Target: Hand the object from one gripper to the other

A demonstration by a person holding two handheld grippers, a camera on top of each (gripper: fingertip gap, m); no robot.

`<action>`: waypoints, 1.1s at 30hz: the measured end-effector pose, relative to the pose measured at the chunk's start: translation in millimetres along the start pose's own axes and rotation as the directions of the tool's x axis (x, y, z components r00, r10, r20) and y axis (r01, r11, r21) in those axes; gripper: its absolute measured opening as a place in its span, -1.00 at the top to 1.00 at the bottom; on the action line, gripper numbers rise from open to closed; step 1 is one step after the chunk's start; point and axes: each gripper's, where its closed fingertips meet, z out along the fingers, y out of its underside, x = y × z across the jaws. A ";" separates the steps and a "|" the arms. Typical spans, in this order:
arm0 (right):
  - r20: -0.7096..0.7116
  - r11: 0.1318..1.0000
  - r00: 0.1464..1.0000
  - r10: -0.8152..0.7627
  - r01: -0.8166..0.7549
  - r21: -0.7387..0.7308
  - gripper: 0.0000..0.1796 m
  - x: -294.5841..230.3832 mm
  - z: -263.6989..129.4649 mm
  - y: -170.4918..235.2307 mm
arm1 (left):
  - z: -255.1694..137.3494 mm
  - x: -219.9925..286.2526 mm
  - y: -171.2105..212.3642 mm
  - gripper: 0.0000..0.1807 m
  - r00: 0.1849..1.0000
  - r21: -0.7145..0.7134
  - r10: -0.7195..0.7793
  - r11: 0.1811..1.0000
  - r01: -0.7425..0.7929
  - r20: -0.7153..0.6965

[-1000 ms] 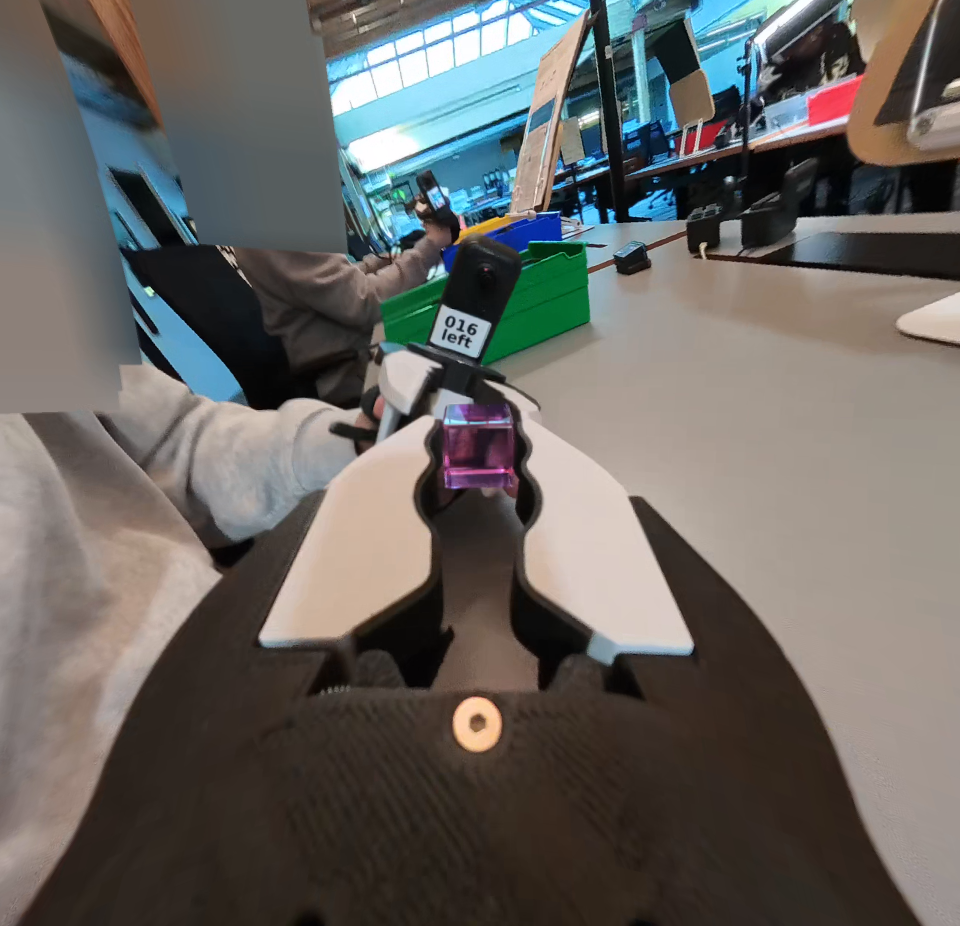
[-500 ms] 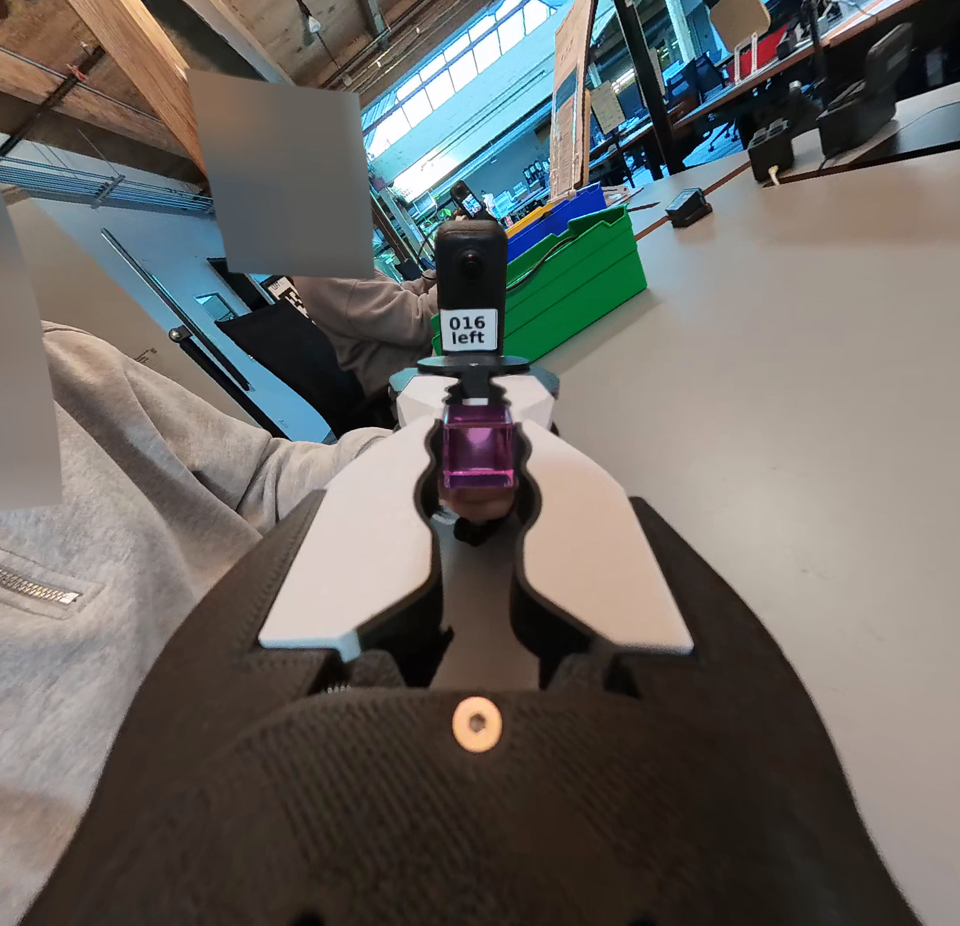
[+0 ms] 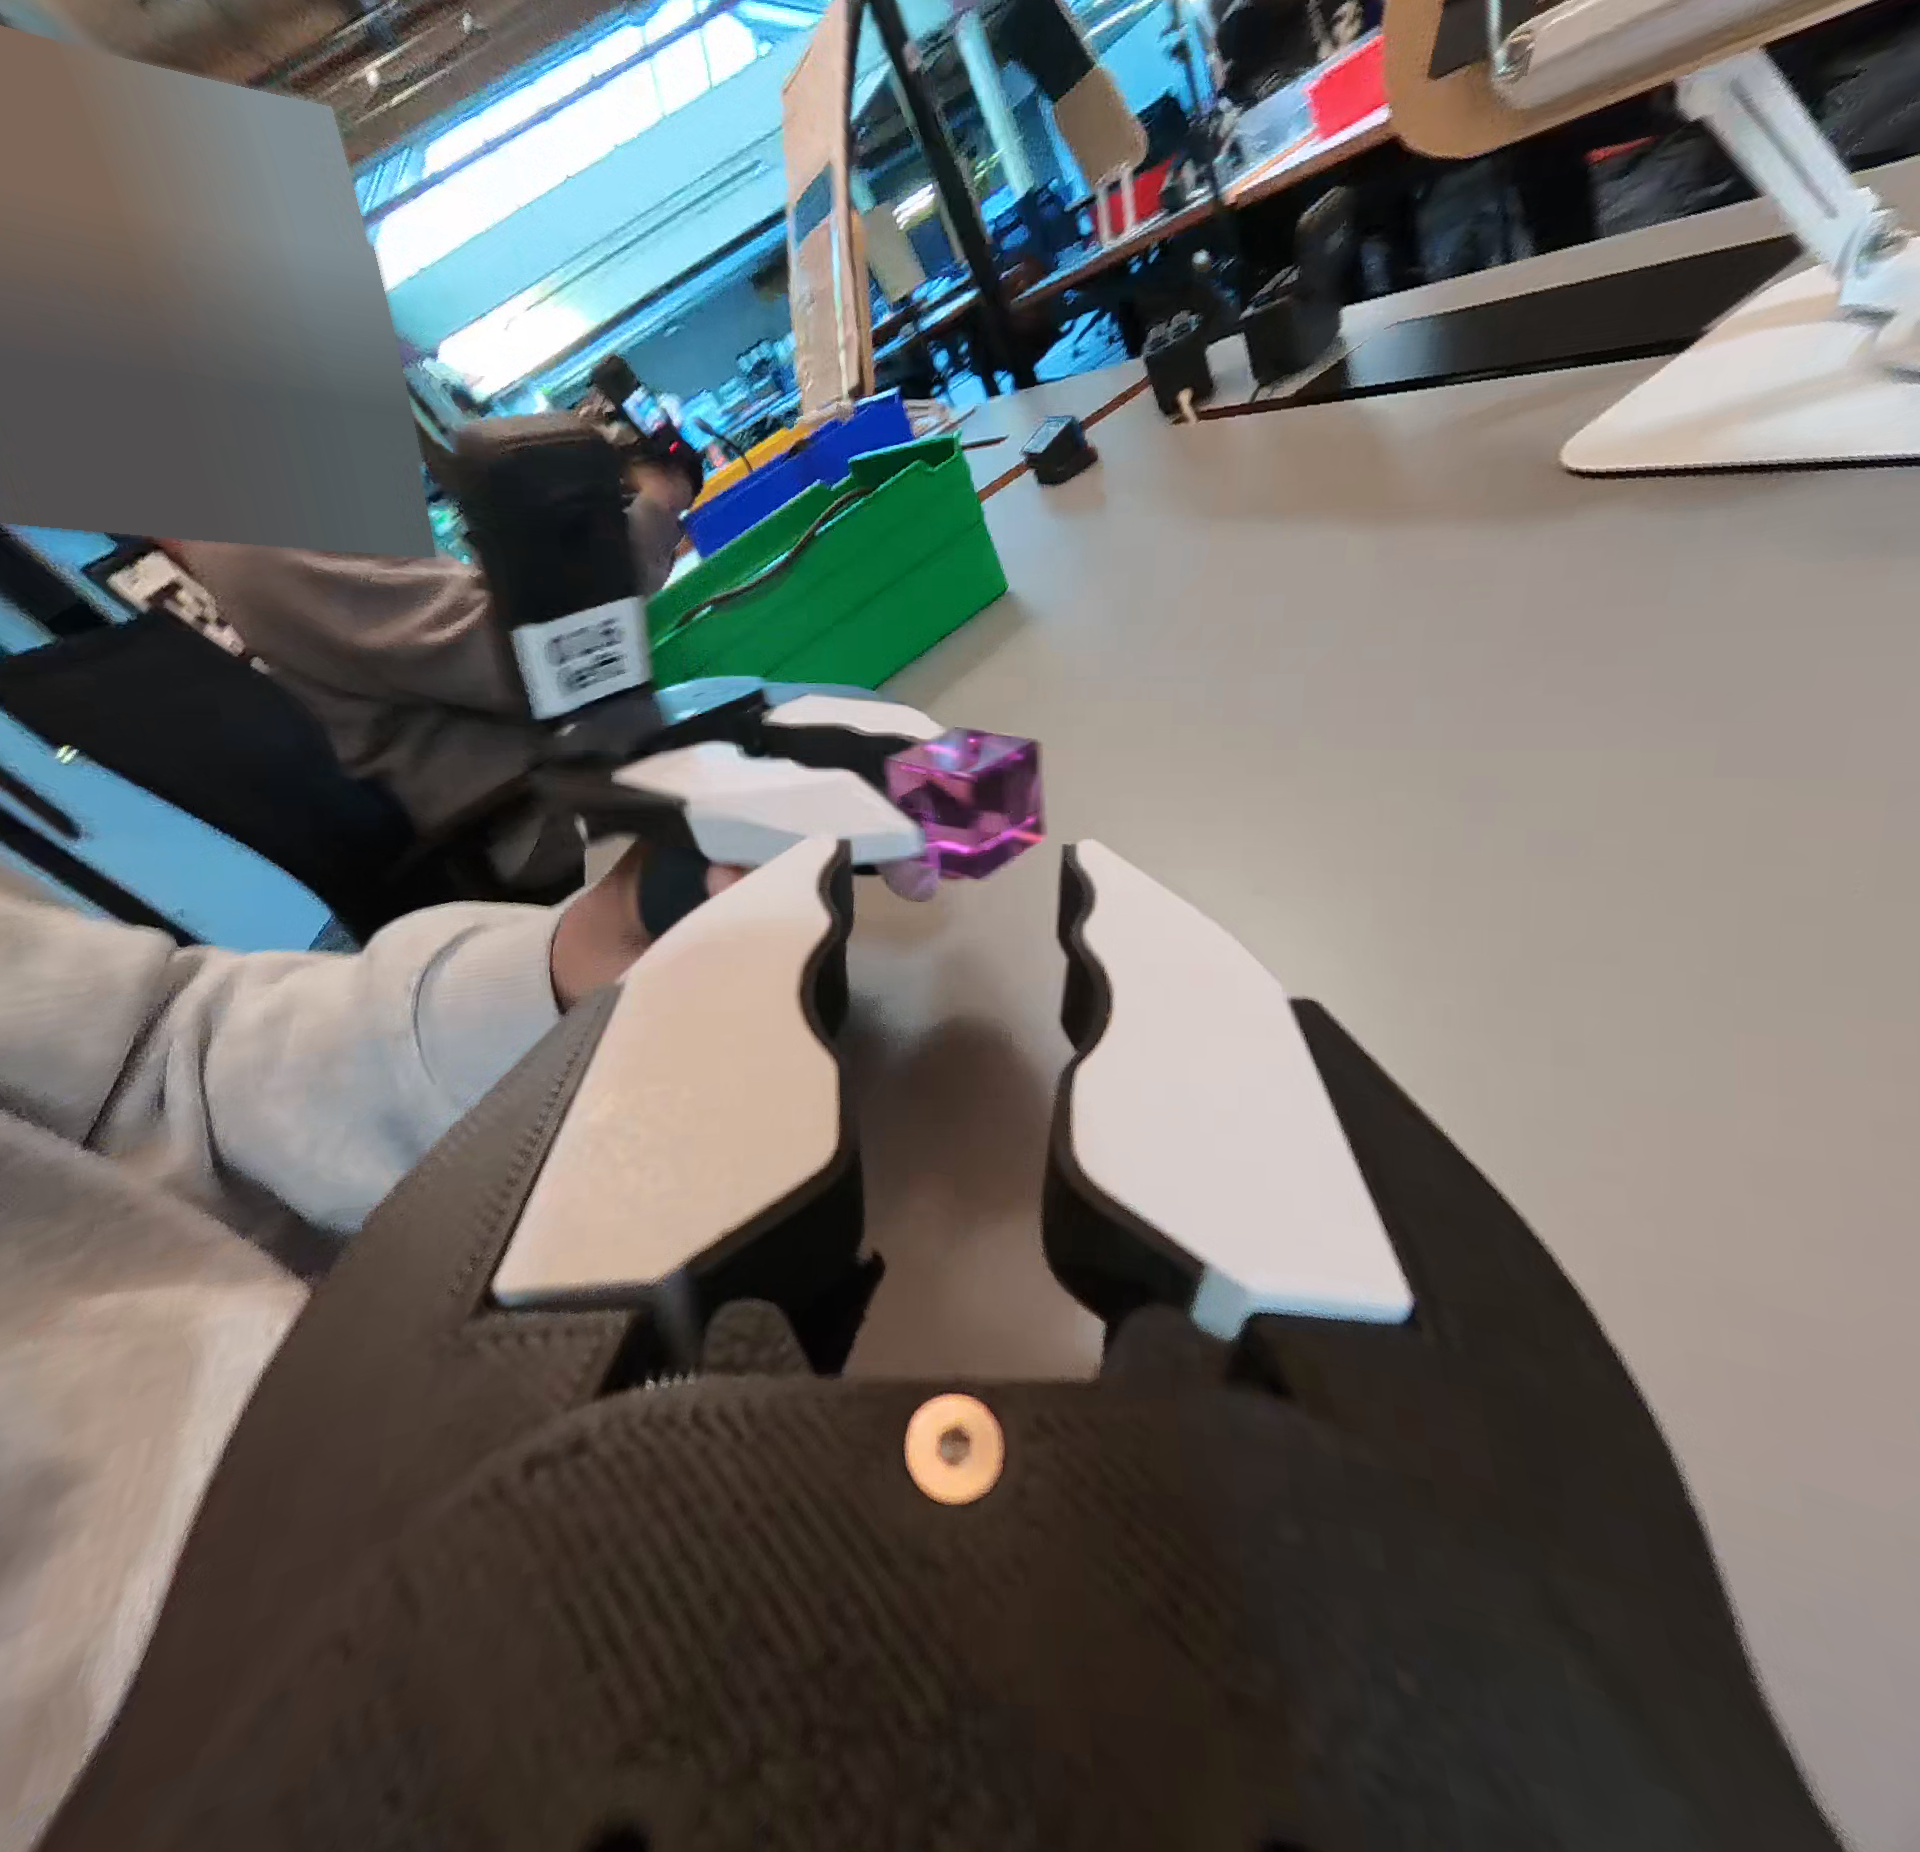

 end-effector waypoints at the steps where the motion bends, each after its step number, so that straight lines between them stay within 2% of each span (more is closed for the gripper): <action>1: -0.014 1.000 1.000 0.008 -0.008 0.012 0.55 -0.8 1.6 -0.5 | -0.5 -3.4 0.1 0.70 0.996 -0.014 0.067 0.998 -0.066 0.062; 5: -0.075 1.000 0.997 0.007 -0.006 0.017 0.54 -2.2 6.9 2.9 | 1.3 -1.8 2.0 0.70 0.945 -0.079 0.267 0.963 -0.256 0.191; 13: -0.145 0.999 0.989 -0.004 -0.002 -0.046 0.56 4.6 8.2 13.0 | 7.4 9.2 9.5 0.70 0.809 -0.204 0.538 0.841 -0.500 0.237; 16: -0.157 0.996 0.988 -0.001 -0.013 -0.088 0.56 7.1 9.2 19.3 | 8.0 9.0 12.8 0.71 0.711 -0.274 0.660 0.750 -0.602 0.243; 21: -0.198 0.983 0.978 -0.062 0.025 -0.181 0.60 10.3 10.9 30.9 | 12.2 13.3 23.2 0.70 0.477 -0.402 0.854 0.520 -0.754 0.209; 24: -0.221 0.970 0.969 -0.110 0.056 -0.238 0.68 12.2 10.7 36.9 | 14.8 17.5 27.8 0.70 0.397 -0.441 0.898 0.439 -0.783 0.188; 26: -0.226 0.964 0.966 -0.125 0.064 -0.260 0.68 12.5 10.2 37.9 | 15.1 17.5 28.7 0.70 0.400 -0.438 0.898 0.440 -0.784 0.185; 31: -0.211 0.964 0.967 -0.141 0.086 -0.251 0.69 11.0 8.6 32.8 | 15.2 20.4 24.2 0.69 0.462 -0.373 0.862 0.507 -0.777 0.211; 33: -0.192 0.971 0.972 -0.135 0.091 -0.219 0.69 11.2 5.6 26.2 | 15.2 19.6 20.9 0.54 0.501 -0.336 0.835 0.551 -0.764 0.229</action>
